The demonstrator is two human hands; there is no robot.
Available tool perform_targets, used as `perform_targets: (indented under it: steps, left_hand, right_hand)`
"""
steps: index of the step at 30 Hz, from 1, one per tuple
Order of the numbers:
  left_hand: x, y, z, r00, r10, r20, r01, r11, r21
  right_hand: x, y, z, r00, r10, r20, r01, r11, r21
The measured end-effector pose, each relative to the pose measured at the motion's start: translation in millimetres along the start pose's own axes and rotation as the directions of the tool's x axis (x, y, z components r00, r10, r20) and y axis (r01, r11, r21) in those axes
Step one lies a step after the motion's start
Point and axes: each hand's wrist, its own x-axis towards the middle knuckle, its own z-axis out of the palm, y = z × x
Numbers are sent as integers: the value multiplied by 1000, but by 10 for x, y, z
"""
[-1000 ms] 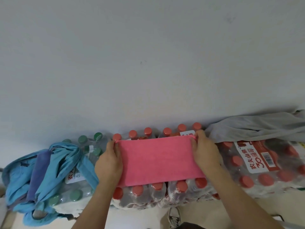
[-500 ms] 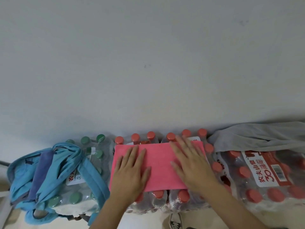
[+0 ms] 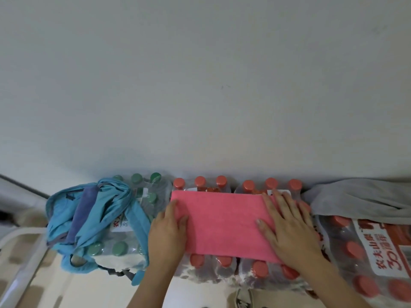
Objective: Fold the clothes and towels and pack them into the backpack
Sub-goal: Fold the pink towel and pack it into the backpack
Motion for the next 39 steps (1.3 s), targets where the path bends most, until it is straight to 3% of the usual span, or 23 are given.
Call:
perform_targets:
  steps: [3, 6, 11, 15, 18, 20, 22, 24, 28, 35, 39]
  left_hand:
    - [60, 65, -78, 999, -42, 15, 43, 999, -29]
    - [70, 127, -140, 993, -104, 48, 111, 979, -172]
    - [59, 1, -256, 999, -48, 25, 53, 946, -319]
    - [142, -105, -462, 996, -87, 23, 88, 892, -444]
    - [219, -213, -673, 970, -121, 212, 215, 836, -505]
    - [255, -287, -766, 912, -93, 400, 324, 759, -564]
    - [264, -335, -816, 871, -68, 487, 398, 679, -617]
    - [301, -406, -859, 900, -83, 428, 359, 699, -619]
    - [434, -620, -1056, 963, -31, 268, 171, 837, -520]
    - [609, -1050, -1274, 911, 171, 376, -9, 918, -396]
    - [664, -1164, -1307, 899, 177, 399, -17, 927, -374]
  right_hand:
    - [-4, 6, -10, 1000, -7, 2, 7, 1000, 9]
    - [0, 0, -13, 1000, 4, -22, -3, 999, 39]
    - [74, -93, -60, 993, 60, -103, -47, 992, 118]
    - [187, -364, -181, 978, 40, -206, 0, 982, 191]
    - [255, -775, -302, 976, -28, -218, 91, 954, 286]
    - [247, -1107, -326, 980, -101, -170, 155, 927, 340]
    - [210, -1412, -284, 983, -168, -80, 186, 913, 364]
    - [194, -1624, -214, 990, -144, 6, 135, 938, 319]
    - [222, -1880, -53, 994, -59, 90, 36, 971, 238]
    - [340, -2210, 24, 997, -48, 66, 38, 988, 146]
    - [355, -2202, -40, 985, -129, 112, 115, 986, 119]
